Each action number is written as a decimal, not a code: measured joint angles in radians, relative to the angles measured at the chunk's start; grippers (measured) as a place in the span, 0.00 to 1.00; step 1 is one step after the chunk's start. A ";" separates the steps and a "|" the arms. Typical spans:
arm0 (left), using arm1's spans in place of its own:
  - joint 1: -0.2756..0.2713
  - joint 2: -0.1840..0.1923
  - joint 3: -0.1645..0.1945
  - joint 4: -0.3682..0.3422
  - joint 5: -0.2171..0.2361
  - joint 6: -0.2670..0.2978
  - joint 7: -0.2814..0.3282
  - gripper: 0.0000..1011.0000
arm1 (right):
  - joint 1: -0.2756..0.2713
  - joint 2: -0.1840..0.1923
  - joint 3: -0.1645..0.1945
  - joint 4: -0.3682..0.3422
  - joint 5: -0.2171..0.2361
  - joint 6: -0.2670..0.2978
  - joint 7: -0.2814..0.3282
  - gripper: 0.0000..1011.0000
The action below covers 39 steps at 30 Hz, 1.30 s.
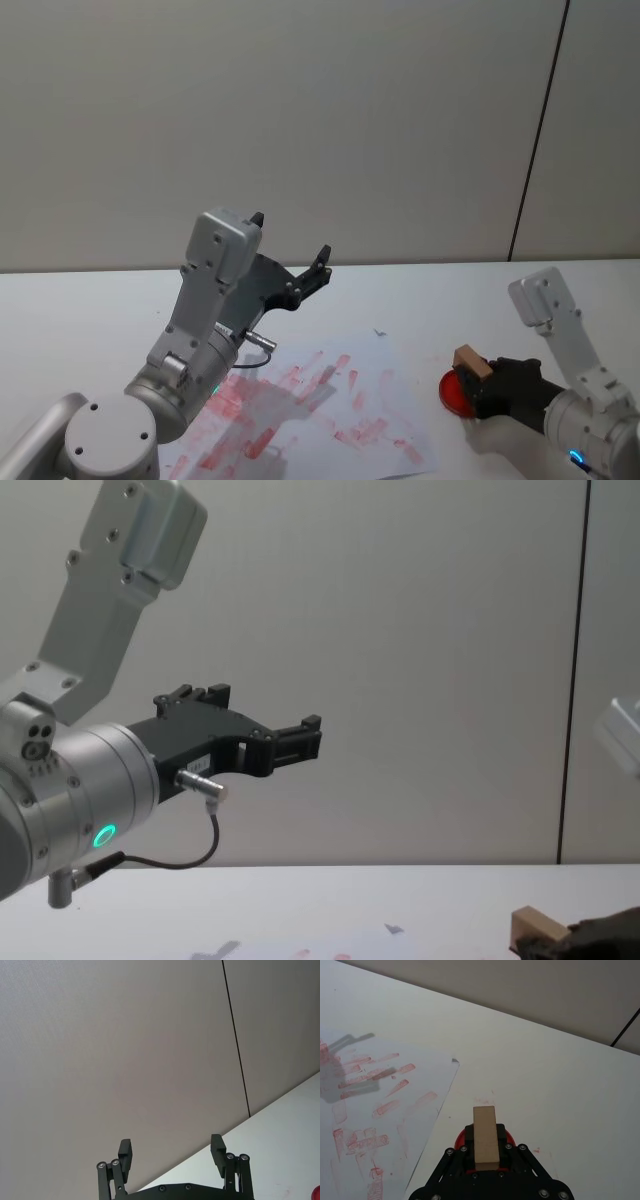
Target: Use the one hand to pick up the stamp and affix it onto the A4 paper.
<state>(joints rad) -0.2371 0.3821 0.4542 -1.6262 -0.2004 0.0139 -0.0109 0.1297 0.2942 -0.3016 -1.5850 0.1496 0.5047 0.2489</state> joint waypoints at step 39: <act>0.000 0.000 0.000 0.000 0.000 0.000 0.000 0.99 | 0.003 -0.001 -0.002 0.012 -0.015 0.004 -0.002 0.99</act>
<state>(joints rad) -0.2371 0.3821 0.4542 -1.6262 -0.2004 0.0139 -0.0109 0.1323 0.2936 -0.3034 -1.5734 0.1344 0.5084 0.2469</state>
